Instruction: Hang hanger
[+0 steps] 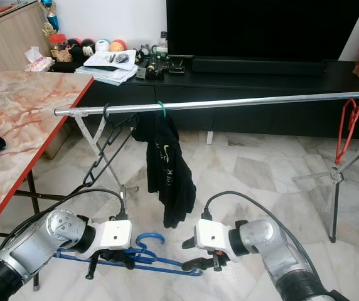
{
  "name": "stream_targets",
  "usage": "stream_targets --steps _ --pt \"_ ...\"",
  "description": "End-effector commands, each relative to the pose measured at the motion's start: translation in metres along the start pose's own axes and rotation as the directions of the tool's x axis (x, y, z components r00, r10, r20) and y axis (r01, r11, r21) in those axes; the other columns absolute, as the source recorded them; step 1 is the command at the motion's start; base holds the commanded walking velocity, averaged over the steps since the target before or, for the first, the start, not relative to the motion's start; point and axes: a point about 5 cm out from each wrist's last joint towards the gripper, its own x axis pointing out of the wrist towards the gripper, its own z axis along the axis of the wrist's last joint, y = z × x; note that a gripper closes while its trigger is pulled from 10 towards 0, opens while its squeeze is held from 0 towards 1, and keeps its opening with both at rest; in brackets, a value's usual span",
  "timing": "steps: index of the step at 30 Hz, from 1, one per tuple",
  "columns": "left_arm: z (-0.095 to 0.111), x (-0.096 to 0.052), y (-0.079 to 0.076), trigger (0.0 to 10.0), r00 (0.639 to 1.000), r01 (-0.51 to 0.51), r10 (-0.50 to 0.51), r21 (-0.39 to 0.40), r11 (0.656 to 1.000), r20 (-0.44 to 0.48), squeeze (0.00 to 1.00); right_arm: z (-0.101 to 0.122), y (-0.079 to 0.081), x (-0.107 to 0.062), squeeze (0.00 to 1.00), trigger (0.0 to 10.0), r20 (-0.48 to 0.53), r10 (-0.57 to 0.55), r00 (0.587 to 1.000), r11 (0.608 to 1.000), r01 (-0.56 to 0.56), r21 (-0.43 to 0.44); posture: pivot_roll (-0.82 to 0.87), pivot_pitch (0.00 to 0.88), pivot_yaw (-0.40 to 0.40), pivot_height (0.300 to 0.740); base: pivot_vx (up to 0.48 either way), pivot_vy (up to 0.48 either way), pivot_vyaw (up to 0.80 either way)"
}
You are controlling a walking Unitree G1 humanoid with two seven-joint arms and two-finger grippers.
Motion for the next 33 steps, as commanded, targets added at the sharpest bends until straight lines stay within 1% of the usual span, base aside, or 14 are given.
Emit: stream_targets --steps 1,2,3,4,7,8,13,14,15,19,21,26,30,33 --pt "-0.029 0.0 -0.003 0.0 0.994 -0.09 0.084 -0.084 0.992 -0.074 0.0 -0.013 0.001 0.0 0.0 10.0 -0.022 -0.065 0.998 0.996 0.066 0.059 -0.01 0.07 0.04 0.74 0.0 0.0 0.0" --pt "-0.042 0.001 -0.004 2.1 0.984 -0.163 0.151 -0.138 0.977 -0.094 0.0 -0.02 0.001 0.001 0.0 10.0 -0.036 -0.116 0.993 0.988 0.119 0.099 -0.01 0.067 0.039 0.74 0.0 0.0 0.0" --pt "-0.049 0.002 -0.005 2.1 0.976 -0.207 0.191 -0.171 0.963 -0.107 0.0 -0.025 0.001 0.002 0.0 10.0 -0.047 -0.145 0.988 0.981 0.15 0.123 0.0 0.063 0.039 0.74 0.0 0.0 0.0" --pt "-0.061 0.004 -0.007 10.0 0.958 -0.275 0.248 -0.219 0.936 -0.143 0.0 -0.032 0.003 0.004 0.0 10.0 -0.056 -0.195 0.979 0.966 0.202 0.162 0.0 0.063 0.039 0.74 0.0 0.0 0.0" --pt "-0.085 0.009 -0.019 10.0 0.925 -0.375 0.325 -0.336 0.864 -0.198 0.0 -0.049 0.009 0.01 0.0 10.0 -0.075 -0.295 0.952 0.904 0.304 0.3 0.0 0.057 0.039 0.74 0.0 0.0 0.0" --pt "-0.102 0.013 -0.033 10.0 0.904 -0.427 0.358 -0.438 0.791 -0.235 0.0 -0.06 0.015 0.016 0.0 10.0 -0.106 -0.4 0.91 0.829 0.409 0.382 0.0 0.052 0.043 0.74 0.0 0.0 0.0" --pt "-0.124 0.016 -0.05 10.0 0.845 -0.534 0.419 -0.534 0.655 -0.332 0.0 -0.077 0.027 0.024 0.0 10.0 -0.179 -0.491 0.852 0.693 0.507 0.513 0.0 0.05 0.043 0.74 0.0 0.0 0.0" --pt "-0.134 0.017 -0.06 10.0 0.812 -0.582 0.443 -0.589 0.561 -0.381 0.0 -0.087 0.036 0.029 0.0 10.0 -0.229 -0.52 0.823 0.605 0.544 0.581 0.01 0.044 0.045 0.74 0.0 0.0 0.0" --pt "-0.148 0.022 -0.08 10.0 0.768 -0.633 0.446 -0.654 0.415 -0.46 0.0 -0.101 0.055 0.038 0.0 10.0 -0.324 -0.549 0.771 0.447 0.598 0.666 0.0 0.041 0.047 0.74 0.0 0.0 0.0" --pt "-0.163 0.032 -0.116 10.0 0.727 -0.669 0.407 -0.703 0.239 -0.553 0.0 -0.121 0.1 0.058 0.0 10.0 -0.488 -0.523 0.699 0.117 0.626 0.771 0.0 0.03 0.048 0.74 0.0 0.0 0.0" --pt "-0.167 0.034 -0.128 10.0 0.704 -0.687 0.386 -0.71 0.155 -0.596 0.0 -0.126 0.116 0.064 0.0 10.0 -0.548 -0.493 0.676 0.018 0.637 0.771 0.01 0.025 0.045 0.74 0.0 0.0 0.0" --pt "-0.176 0.038 -0.161 10.0 0.675 -0.711 0.3 -0.702 0.022 -0.674 0.0 -0.128 0.141 0.077 0.0 10.0 -0.605 -0.45 0.657 -0.04 0.662 0.748 0.0 0.021 0.051 0.74 0.0 0.0 0.0" --pt "-0.175 0.04 -0.163 10.0 0.678 -0.711 0.3 -0.702 0.036 -0.671 0.0 -0.13 0.142 0.076 0.0 10.0 -0.653 -0.457 0.604 -0.14 0.676 0.724 -0.01 0.029 0.051 0.74 0.0 -0.316 0.0" --pt "-0.175 0.04 -0.161 10.0 0.674 -0.712 0.305 -0.702 0.024 -0.673 0.0 -0.131 0.144 0.075 0.0 10.0 -0.665 -0.445 0.6 -0.126 0.693 0.71 -0.01 0.035 0.05 0.74 0.0 -0.44 0.0"
